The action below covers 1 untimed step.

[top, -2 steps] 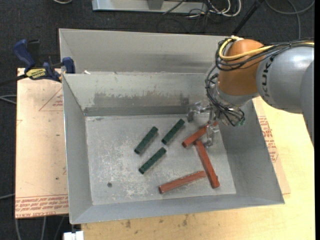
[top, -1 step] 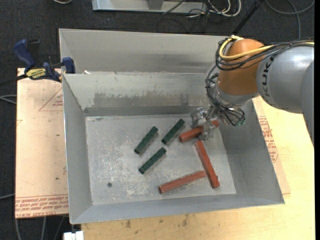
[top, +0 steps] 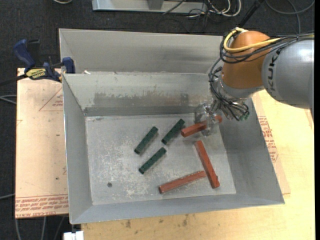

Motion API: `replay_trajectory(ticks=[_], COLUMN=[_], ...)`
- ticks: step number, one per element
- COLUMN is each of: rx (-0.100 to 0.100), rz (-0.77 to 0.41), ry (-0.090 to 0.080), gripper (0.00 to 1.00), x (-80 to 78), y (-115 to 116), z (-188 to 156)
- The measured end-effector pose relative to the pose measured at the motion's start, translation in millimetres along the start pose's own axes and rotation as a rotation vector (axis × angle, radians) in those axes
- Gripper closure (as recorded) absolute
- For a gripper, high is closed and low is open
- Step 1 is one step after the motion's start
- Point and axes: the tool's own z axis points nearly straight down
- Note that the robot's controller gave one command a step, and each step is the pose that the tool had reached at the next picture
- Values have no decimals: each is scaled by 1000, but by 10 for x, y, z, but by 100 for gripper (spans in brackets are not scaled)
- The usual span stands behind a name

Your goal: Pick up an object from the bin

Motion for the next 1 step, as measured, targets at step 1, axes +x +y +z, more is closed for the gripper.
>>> replay_trajectory(ticks=[1], rx=[-1], rz=[1], ry=[1], gripper=[100], x=[-12], y=[-5], z=[-155])
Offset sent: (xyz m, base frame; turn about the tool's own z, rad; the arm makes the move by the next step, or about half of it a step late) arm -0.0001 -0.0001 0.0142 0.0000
